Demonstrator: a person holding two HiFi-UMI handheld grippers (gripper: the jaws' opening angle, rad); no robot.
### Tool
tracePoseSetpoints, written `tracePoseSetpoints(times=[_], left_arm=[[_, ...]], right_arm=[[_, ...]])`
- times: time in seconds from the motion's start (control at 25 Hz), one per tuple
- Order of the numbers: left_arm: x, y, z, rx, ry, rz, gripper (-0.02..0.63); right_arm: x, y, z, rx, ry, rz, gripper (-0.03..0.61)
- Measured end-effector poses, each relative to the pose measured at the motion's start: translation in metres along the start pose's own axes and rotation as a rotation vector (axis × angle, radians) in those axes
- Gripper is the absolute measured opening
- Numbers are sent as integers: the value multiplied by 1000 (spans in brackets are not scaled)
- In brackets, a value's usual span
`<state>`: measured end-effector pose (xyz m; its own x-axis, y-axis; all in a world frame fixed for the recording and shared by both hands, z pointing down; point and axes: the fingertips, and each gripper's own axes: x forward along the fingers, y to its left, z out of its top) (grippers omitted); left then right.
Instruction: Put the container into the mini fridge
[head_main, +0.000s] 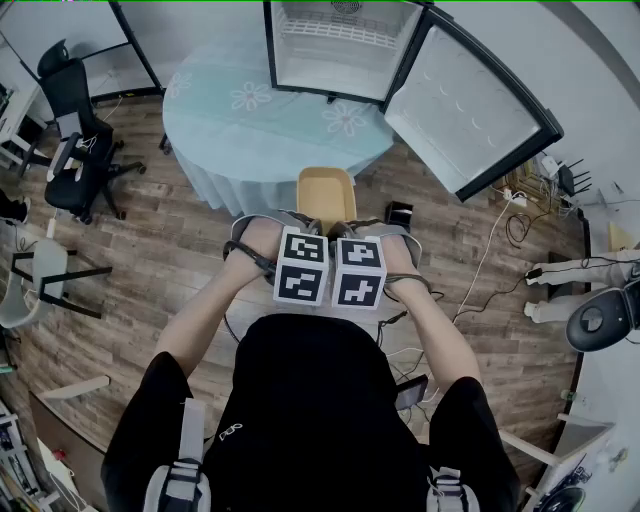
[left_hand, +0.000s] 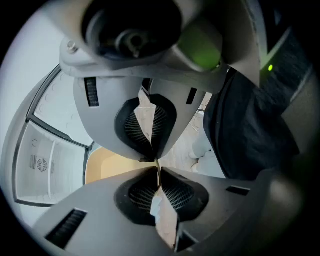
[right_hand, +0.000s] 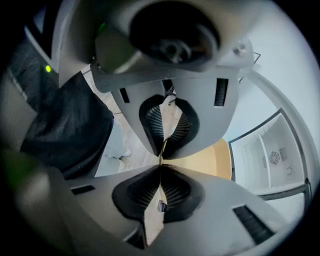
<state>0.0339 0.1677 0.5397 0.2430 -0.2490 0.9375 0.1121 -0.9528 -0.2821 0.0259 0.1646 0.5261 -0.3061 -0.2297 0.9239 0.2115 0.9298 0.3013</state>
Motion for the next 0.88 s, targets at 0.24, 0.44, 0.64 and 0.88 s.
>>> tracePoseSetpoints(times=[0.24, 0.44, 0.64, 0.88], left_arm=[[3, 0, 3, -1, -6, -10, 38], [5, 2, 8, 6, 3, -5, 38], [6, 2, 2, -7, 23, -13, 38], [8, -1, -5, -32, 43, -28, 38]], right_arm=[[1, 1, -5, 2, 3, 13, 15], [0, 1, -10, 7, -4, 9, 15], [5, 0, -7, -13, -16, -18, 17], [11, 0, -1, -21, -51, 1, 17]])
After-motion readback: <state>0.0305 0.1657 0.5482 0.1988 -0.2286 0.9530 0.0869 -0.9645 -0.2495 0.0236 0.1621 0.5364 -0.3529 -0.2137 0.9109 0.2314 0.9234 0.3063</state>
